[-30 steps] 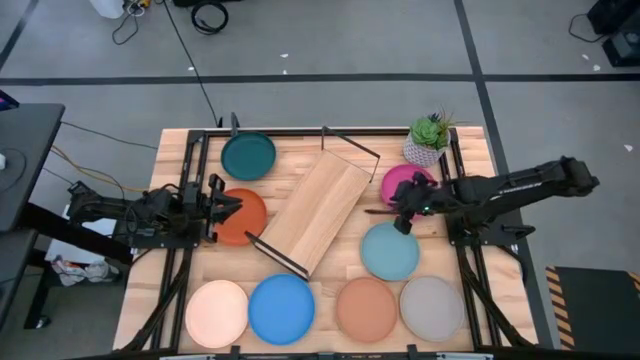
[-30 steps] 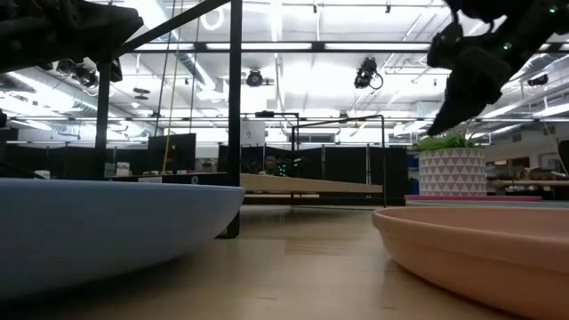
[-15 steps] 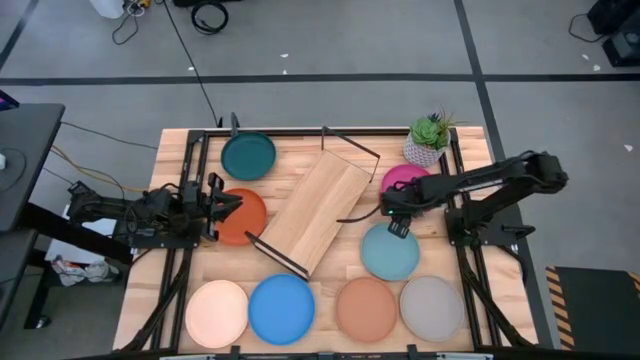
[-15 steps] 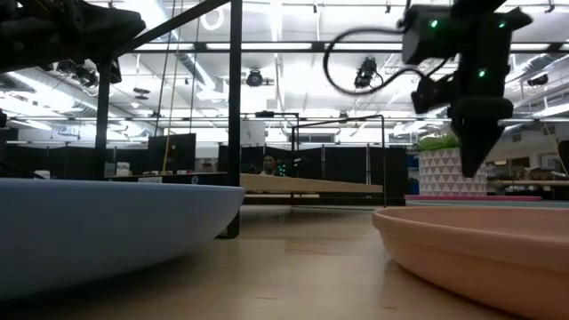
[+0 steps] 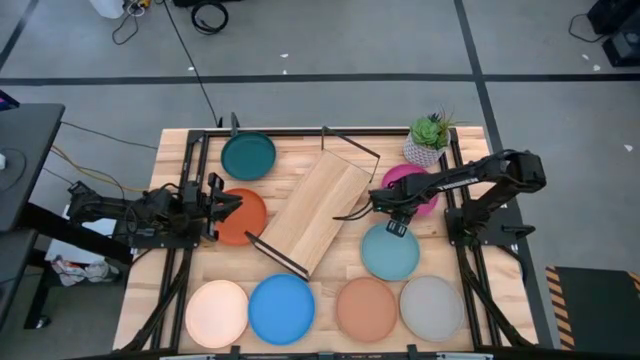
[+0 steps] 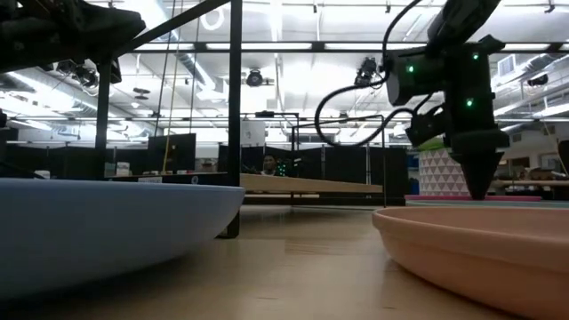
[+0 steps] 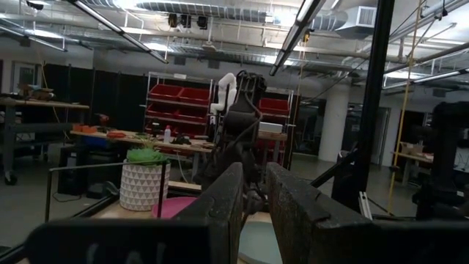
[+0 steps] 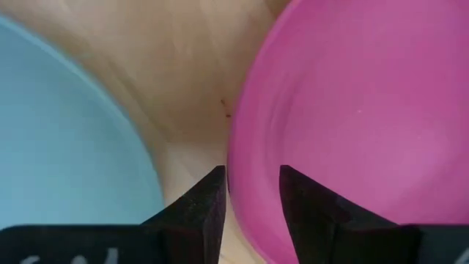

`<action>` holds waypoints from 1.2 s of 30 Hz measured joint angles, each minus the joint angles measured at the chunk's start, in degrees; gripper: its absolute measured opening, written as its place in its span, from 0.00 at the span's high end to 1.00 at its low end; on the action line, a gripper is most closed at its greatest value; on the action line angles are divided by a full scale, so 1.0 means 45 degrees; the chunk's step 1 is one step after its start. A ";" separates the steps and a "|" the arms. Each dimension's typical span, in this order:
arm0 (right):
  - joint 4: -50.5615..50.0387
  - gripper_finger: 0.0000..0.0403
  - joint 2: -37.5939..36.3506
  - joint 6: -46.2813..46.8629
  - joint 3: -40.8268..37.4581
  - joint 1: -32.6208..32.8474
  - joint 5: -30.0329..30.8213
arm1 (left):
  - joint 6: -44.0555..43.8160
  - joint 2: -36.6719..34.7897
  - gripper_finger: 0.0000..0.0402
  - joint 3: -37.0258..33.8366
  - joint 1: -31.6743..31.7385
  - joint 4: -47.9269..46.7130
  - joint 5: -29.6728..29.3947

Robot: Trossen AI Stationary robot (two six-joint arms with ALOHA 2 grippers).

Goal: Place and stack plates onto a shelf
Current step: Put the pink plate on the shelf

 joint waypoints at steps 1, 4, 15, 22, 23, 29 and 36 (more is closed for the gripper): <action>0.0000 0.68 0.0119 -0.0049 0.0000 -0.0005 0.0004 | 0.0000 0.0000 0.83 0.0000 0.0000 -0.0001 0.0000; -0.0012 0.71 0.0443 -0.0133 0.0000 -0.0006 0.0005 | -0.0029 0.0000 0.83 0.0000 0.0000 -0.0011 0.0000; -0.0087 0.97 0.0681 0.0135 0.0034 -0.0034 -0.0317 | -0.0053 0.0000 0.83 0.0000 0.0000 -0.0087 0.0003; -0.1672 0.97 0.0695 0.0857 0.0743 0.0249 -0.0348 | -0.0058 0.0000 0.83 0.0000 0.0000 -0.0098 0.0004; -0.1971 0.97 0.0695 0.0860 0.0985 0.0364 -0.0299 | -0.0095 -0.0001 0.83 0.0000 0.0000 -0.0098 0.0000; -0.3615 0.97 0.0695 0.1575 0.2511 0.1081 0.0376 | -0.0141 0.0000 0.83 0.0000 0.0000 -0.0101 0.0000; -0.5889 0.97 0.0695 0.2746 0.3993 0.2027 0.0700 | -0.0146 0.0000 0.83 0.0000 0.0000 -0.0103 0.0000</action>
